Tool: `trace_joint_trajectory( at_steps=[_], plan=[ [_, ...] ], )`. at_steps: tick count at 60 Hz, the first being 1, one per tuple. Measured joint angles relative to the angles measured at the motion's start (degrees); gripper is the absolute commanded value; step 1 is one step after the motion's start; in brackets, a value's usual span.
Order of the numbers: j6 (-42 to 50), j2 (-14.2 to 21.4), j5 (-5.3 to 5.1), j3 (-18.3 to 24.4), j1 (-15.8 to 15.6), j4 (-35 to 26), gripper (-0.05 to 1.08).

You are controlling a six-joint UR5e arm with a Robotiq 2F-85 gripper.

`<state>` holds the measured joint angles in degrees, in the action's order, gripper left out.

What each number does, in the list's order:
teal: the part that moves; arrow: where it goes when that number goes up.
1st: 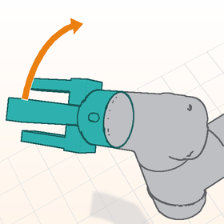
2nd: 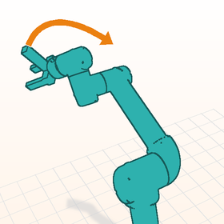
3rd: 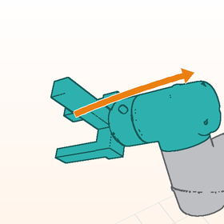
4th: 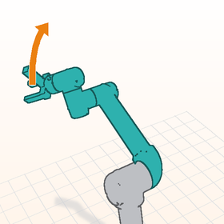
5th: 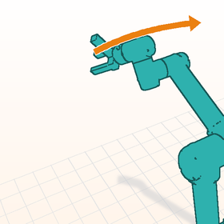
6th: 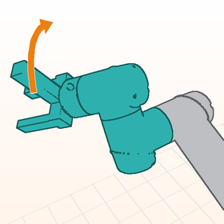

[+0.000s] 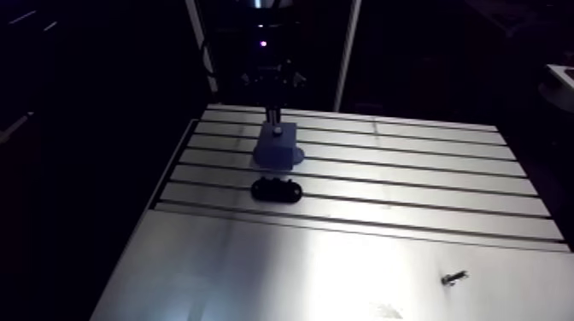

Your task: Pick up the M10 bolt and insert it into the hex recess until seated.

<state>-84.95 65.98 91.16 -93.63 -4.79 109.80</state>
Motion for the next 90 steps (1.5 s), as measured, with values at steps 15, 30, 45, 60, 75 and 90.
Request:
trace_joint_trajectory(
  at_steps=[15,30,45,60,75,90],
  plan=[
    [-0.05,-0.33,-0.01,-0.05,0.03,-0.08,1.08],
    [-0.07,-0.63,0.09,-0.39,0.04,-0.15,1.08],
    [-0.1,-1.05,0.25,-0.53,0.04,-0.08,1.07],
    [-0.15,-1.12,0.35,-0.59,0.04,-0.07,1.07],
    [-0.16,-1.27,0.37,-0.61,-0.01,-0.05,1.07],
    [-0.16,-1.53,0.36,-0.63,0.0,0.0,1.07]
  ],
)
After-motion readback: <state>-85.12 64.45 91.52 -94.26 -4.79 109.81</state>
